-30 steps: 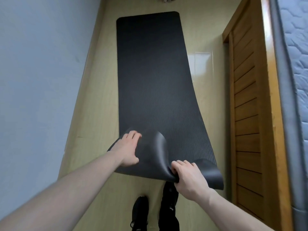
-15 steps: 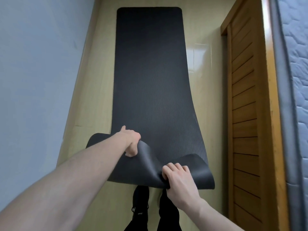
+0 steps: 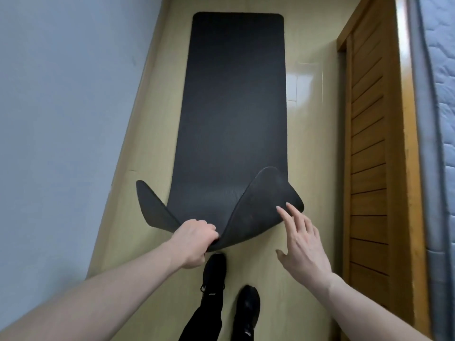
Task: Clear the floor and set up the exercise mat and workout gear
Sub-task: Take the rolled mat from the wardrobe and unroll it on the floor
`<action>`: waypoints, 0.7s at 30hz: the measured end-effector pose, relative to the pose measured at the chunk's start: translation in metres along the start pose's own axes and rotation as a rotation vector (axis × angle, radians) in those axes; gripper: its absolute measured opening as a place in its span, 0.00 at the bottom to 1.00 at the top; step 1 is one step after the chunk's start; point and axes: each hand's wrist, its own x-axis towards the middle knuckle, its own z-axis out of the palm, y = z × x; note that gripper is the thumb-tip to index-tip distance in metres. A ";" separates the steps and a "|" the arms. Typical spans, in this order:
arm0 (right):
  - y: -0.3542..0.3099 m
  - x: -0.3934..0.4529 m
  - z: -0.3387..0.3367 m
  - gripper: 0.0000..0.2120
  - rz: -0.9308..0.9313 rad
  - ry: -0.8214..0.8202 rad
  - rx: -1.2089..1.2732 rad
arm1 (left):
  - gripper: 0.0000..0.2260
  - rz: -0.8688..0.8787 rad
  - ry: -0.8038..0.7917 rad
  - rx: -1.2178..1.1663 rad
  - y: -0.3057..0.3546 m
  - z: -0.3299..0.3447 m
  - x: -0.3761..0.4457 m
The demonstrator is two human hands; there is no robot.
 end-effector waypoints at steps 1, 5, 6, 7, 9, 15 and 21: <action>0.002 -0.004 0.000 0.52 -0.014 0.007 -0.025 | 0.10 0.000 -0.027 0.015 0.010 0.006 -0.008; -0.001 -0.016 0.003 0.56 -0.102 0.001 -0.070 | 0.14 0.029 -0.039 0.018 0.039 0.036 -0.034; -0.004 -0.020 0.006 0.55 -0.121 -0.003 -0.084 | 0.15 0.029 -0.040 0.014 0.044 0.042 -0.039; -0.008 -0.023 0.008 0.53 -0.136 -0.011 -0.106 | 0.16 0.025 -0.034 0.009 0.047 0.047 -0.042; -0.015 -0.031 0.014 0.40 -0.160 -0.034 -0.160 | 0.16 -0.001 -0.016 -0.007 0.054 0.055 -0.050; -0.029 -0.075 0.044 0.07 0.025 -0.162 -0.039 | 0.15 -0.182 0.065 -0.092 0.049 0.089 -0.072; -0.057 -0.132 0.111 0.11 0.051 -0.180 0.099 | 0.16 -0.281 0.063 -0.029 0.022 0.145 -0.098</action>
